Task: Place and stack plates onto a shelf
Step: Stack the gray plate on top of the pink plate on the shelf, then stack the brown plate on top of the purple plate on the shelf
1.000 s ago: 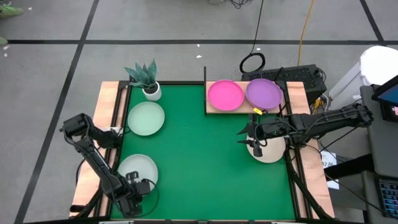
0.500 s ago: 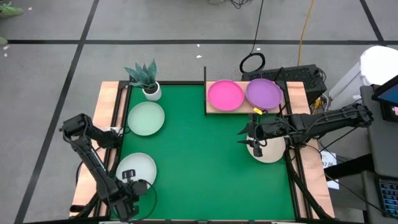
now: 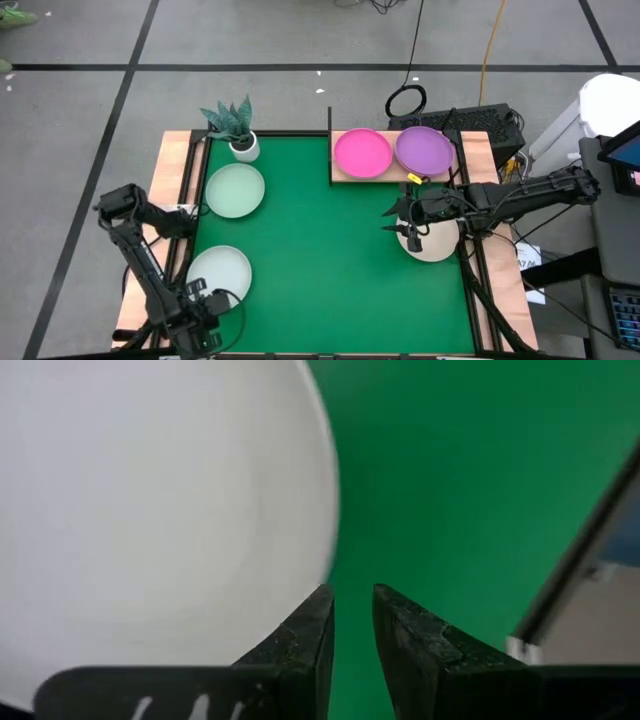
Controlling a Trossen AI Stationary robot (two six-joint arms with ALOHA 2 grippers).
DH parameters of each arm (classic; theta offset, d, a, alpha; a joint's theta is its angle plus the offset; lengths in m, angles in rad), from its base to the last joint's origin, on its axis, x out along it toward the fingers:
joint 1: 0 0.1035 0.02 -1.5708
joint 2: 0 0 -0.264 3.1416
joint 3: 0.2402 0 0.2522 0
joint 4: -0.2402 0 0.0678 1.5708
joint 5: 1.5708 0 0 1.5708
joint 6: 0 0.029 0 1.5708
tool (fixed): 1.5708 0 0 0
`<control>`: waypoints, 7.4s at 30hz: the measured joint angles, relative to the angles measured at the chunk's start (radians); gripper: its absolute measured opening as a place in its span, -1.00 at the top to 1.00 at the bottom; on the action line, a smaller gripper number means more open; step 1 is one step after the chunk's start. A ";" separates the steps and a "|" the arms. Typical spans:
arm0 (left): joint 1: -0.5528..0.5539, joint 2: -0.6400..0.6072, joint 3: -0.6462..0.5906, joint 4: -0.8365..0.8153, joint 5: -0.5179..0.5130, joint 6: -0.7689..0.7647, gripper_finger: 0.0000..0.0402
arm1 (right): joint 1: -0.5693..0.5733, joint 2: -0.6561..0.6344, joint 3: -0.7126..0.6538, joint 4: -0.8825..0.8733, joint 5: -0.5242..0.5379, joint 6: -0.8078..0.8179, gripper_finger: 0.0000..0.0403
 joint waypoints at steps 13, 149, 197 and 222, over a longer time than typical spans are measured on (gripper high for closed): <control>-0.041 0.010 -0.012 0.000 -0.081 -0.049 0.19 | 0.000 0.000 0.000 0.000 0.000 -0.002 0.28; 1.308 0.405 0.440 0.855 -0.082 2.196 0.78 | 0.140 -0.229 0.000 -0.097 0.184 0.024 0.28; 0.990 0.224 0.440 0.545 -0.571 1.904 0.13 | 0.140 -0.223 0.000 -0.126 0.183 0.050 0.28; 0.812 -0.075 0.070 0.594 -0.470 1.572 0.13 | 0.140 -0.082 0.000 -0.119 0.185 0.157 0.28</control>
